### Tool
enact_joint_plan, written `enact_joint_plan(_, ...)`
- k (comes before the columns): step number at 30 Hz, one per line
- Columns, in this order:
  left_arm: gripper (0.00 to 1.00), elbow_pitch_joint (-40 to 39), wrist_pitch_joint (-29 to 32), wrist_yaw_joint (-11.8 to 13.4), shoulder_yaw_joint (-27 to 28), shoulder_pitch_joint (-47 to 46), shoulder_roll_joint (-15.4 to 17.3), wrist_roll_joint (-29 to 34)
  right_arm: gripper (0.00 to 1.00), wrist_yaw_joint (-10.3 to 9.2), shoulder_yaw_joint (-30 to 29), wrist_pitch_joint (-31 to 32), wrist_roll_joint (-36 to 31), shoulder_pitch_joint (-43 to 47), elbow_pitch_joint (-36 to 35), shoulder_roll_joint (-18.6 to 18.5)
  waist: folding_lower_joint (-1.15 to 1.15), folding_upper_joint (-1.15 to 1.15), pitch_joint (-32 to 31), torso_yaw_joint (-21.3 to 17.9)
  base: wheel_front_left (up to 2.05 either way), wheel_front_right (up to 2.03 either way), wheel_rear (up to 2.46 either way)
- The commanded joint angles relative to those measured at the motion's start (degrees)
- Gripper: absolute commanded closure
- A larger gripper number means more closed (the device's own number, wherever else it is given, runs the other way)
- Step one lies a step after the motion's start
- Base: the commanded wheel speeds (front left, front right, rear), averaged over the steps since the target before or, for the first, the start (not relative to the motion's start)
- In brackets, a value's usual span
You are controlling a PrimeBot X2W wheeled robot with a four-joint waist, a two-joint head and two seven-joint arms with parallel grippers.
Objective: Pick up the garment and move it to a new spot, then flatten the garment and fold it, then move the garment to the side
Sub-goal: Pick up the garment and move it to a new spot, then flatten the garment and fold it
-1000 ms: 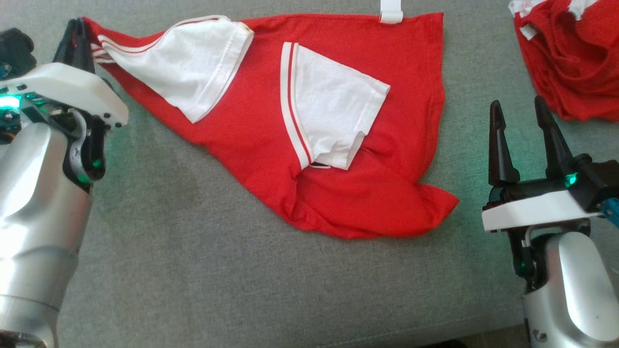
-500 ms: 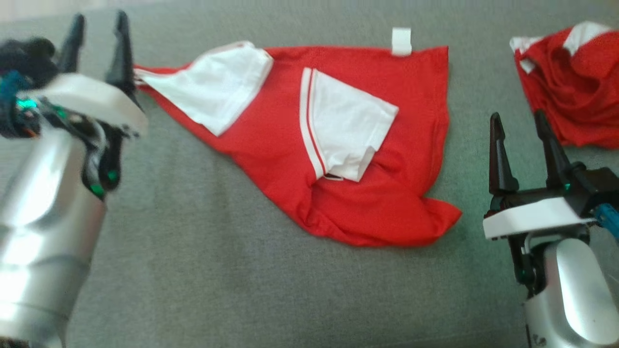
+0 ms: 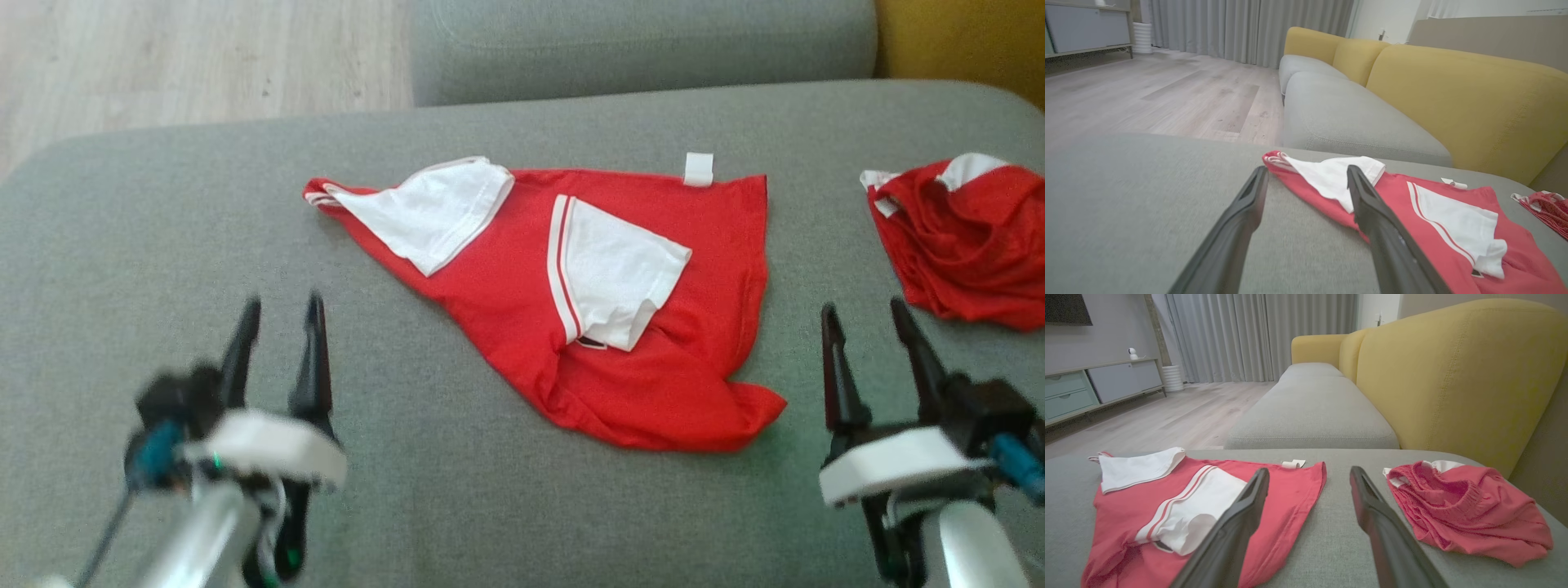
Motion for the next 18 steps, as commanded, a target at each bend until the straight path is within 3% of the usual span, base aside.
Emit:
enact_joint_plan(1,0.0,-2.9,-1.05,1.04,2.45,-0.64,1.07,-0.17,0.0,-0.04,1.47,0.16,0.26,-0.14,-2.14,-0.2,0.02,0.0,-0.86,0.33,0.0,0.0,0.0)
enact_joint_plan(10,0.0,-10.37,-3.17,7.1,2.4,12.98,0.0,0.42,0.0,-0.04,4.01,-0.3,2.1,4.34,-1.99,-0.2,0.02,0.0,-2.27,-0.04,0.0,0.0,0.0)
enact_joint_plan(18,0.0,-12.87,-3.84,9.3,2.24,18.48,-0.23,1.66,0.0,-0.04,5.47,-0.44,2.66,5.65,-1.47,-0.2,0.02,0.0,-3.07,0.04,0.0,0.0,0.0)
